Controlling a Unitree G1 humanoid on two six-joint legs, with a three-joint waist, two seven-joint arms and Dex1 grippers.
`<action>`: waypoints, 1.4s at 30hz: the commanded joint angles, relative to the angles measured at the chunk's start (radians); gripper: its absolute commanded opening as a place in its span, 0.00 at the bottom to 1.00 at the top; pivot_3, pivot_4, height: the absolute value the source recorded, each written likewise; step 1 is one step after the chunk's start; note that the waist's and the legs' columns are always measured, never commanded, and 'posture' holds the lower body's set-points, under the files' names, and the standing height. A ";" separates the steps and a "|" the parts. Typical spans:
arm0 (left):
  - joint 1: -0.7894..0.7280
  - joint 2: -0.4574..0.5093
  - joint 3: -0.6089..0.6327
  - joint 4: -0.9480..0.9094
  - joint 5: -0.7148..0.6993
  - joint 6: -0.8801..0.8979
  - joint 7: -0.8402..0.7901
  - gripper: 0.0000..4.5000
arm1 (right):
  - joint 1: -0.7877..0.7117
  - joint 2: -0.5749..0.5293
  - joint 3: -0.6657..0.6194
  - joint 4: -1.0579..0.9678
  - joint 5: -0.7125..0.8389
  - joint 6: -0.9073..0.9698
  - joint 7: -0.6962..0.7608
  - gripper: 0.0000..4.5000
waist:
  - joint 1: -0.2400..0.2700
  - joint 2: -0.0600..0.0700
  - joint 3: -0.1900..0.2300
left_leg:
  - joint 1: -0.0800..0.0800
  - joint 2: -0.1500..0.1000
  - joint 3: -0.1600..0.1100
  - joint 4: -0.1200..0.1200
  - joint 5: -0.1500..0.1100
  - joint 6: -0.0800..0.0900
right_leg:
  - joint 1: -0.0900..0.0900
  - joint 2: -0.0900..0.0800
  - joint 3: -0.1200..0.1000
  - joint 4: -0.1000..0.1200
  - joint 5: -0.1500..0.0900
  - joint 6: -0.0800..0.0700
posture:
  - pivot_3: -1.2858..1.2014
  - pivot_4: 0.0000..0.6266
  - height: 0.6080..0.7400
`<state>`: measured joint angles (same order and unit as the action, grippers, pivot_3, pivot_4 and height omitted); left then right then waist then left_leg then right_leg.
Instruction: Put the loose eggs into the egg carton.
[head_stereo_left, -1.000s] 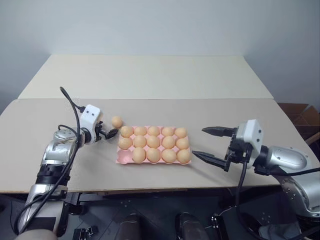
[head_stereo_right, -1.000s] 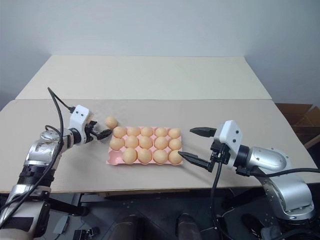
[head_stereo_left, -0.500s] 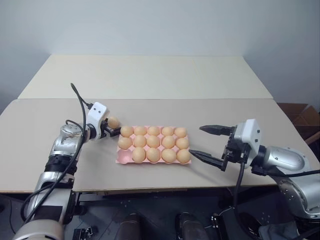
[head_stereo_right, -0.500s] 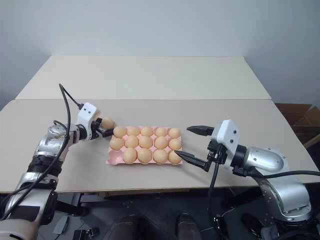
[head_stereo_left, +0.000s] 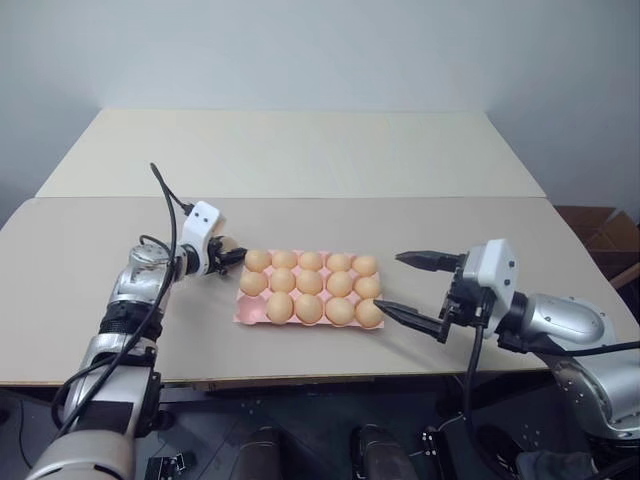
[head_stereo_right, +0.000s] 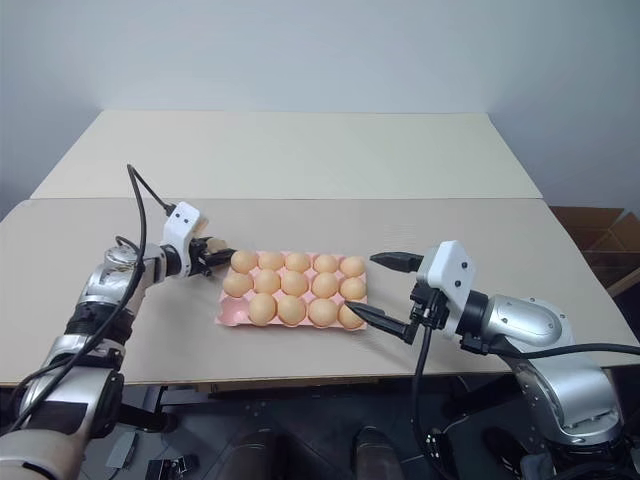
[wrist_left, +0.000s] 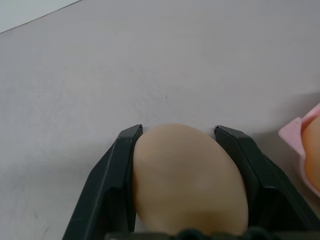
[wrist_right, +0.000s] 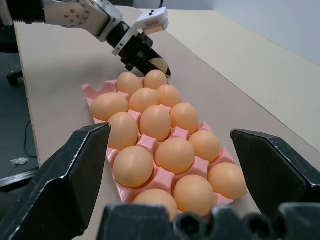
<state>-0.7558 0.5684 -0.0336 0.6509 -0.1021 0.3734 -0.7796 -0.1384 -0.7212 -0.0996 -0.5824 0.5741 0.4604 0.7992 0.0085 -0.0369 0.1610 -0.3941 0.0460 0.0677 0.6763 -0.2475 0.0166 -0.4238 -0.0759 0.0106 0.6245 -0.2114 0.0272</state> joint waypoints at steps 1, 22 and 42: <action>0.027 0.049 0.039 -0.073 -0.013 -0.029 -0.024 0.46 | 0.009 0.006 -0.024 -0.049 0.021 0.002 -0.018 1.00 | -0.002 0.000 0.000 | 0.000 0.000 0.000 0.000 0.000 0.000 | 0.000 0.000 0.000 0.000 0.000 0.000 | 0.52 0.24 1.00; 0.285 0.238 0.127 -0.557 -0.343 -0.010 -0.555 0.46 | 0.035 0.023 -0.015 -0.079 0.012 0.003 -0.059 1.00 | 0.001 0.000 0.000 | 0.000 0.001 0.000 0.000 0.000 0.000 | 0.000 0.000 0.000 0.000 0.000 -0.001 | 0.52 0.24 1.00; 0.351 0.294 0.117 -0.636 -0.331 0.007 -0.524 0.99 | 0.022 0.005 -0.035 -0.065 0.027 0.004 -0.042 1.00 | -0.003 0.000 0.000 | 0.001 0.002 0.000 0.000 0.000 0.000 | 0.000 0.001 0.000 0.000 -0.001 -0.001 | 0.52 0.24 1.00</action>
<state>-0.3964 0.8317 0.0148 0.0387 -0.3991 0.3805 -1.3052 -0.1022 -0.7040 -0.0934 -0.6210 0.5758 0.4665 0.7536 0.0054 -0.0367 0.1609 -0.3933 0.0477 0.0680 0.6765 -0.2476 0.0167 -0.4243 -0.0751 0.0105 0.6247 -0.2121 0.0265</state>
